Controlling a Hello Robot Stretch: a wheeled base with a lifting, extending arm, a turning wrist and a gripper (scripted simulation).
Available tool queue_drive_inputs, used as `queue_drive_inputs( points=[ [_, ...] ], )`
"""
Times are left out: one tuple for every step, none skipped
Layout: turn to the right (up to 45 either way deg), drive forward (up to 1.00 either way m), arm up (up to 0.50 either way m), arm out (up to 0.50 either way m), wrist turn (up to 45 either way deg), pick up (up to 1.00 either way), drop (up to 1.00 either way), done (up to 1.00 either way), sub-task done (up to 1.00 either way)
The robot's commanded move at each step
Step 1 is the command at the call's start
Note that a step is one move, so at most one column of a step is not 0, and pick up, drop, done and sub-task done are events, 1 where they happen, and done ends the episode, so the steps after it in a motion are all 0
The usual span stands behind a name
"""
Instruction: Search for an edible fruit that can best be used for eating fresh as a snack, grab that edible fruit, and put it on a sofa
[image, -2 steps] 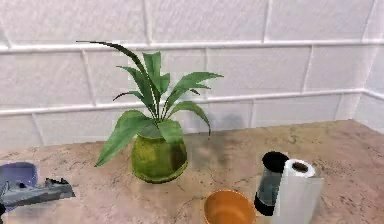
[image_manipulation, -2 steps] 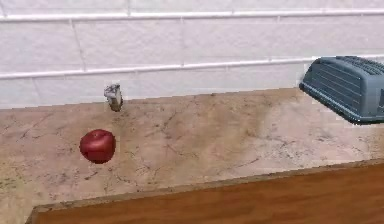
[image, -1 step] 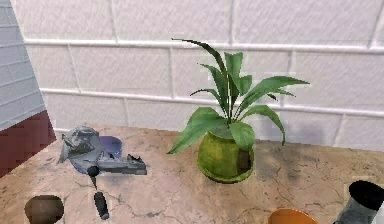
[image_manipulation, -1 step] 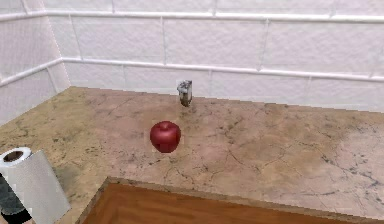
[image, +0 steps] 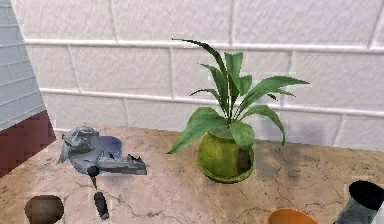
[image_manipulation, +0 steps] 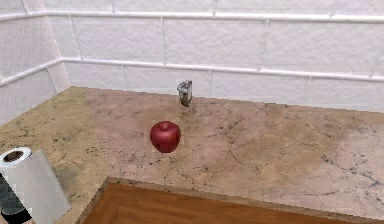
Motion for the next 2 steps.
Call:
queue_drive_inputs(
  points=[
    [0.0,0.00,0.38,0.00,0.0,0.00,0.00,0.00,0.00],
    [0.0,0.00,0.00,0.24,0.0,0.00,0.00,0.00,0.00]
  ],
)
